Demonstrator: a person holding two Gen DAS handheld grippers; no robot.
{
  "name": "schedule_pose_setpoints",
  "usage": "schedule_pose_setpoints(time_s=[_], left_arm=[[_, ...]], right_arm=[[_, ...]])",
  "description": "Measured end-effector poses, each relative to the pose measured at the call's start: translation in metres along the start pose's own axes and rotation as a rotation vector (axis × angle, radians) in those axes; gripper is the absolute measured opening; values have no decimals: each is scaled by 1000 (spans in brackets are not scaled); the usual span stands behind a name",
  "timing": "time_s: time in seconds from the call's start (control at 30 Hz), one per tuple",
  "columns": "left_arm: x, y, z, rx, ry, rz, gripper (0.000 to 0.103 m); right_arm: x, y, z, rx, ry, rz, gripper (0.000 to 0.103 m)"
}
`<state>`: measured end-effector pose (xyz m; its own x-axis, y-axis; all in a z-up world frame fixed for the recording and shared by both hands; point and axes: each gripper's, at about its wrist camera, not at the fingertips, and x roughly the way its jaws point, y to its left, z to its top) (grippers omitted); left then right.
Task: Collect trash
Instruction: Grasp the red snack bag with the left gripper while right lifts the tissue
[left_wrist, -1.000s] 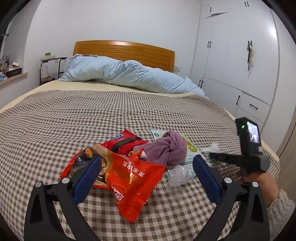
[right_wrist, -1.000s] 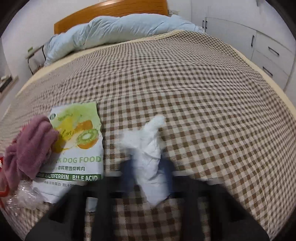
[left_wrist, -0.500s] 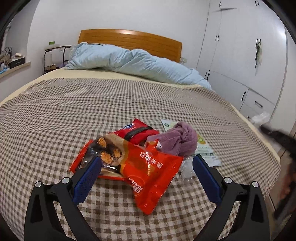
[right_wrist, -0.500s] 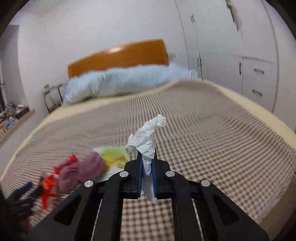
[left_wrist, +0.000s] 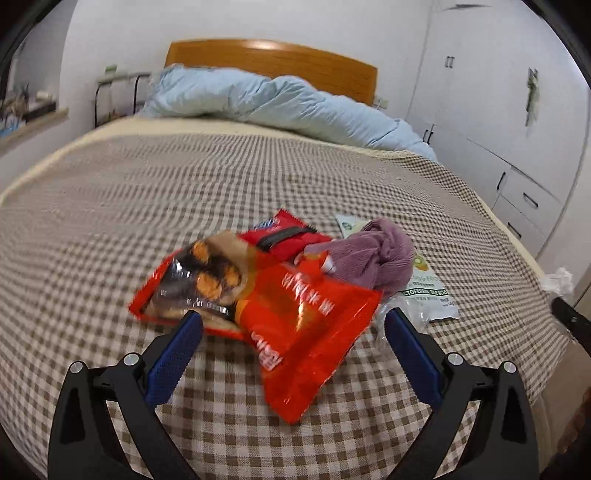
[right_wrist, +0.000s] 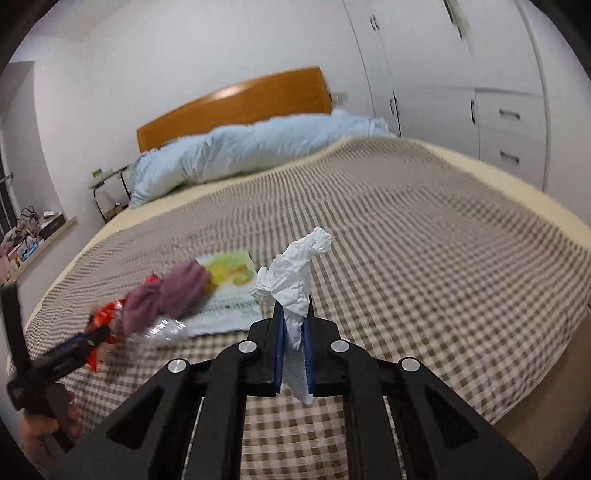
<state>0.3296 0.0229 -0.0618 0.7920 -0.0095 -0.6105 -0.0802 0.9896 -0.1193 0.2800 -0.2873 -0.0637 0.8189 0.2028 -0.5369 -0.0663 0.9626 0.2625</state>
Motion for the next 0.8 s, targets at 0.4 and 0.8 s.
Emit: schedule_pose_setpoints(time_s=[0.4, 0.8], left_arm=[[26, 16, -8, -75, 84, 61, 95], [4, 20, -10, -61, 26, 15, 39]], right_arm=[[-1, -3, -3, 6, 1, 11, 9], [-3, -6, -5, 0, -4, 14, 9]])
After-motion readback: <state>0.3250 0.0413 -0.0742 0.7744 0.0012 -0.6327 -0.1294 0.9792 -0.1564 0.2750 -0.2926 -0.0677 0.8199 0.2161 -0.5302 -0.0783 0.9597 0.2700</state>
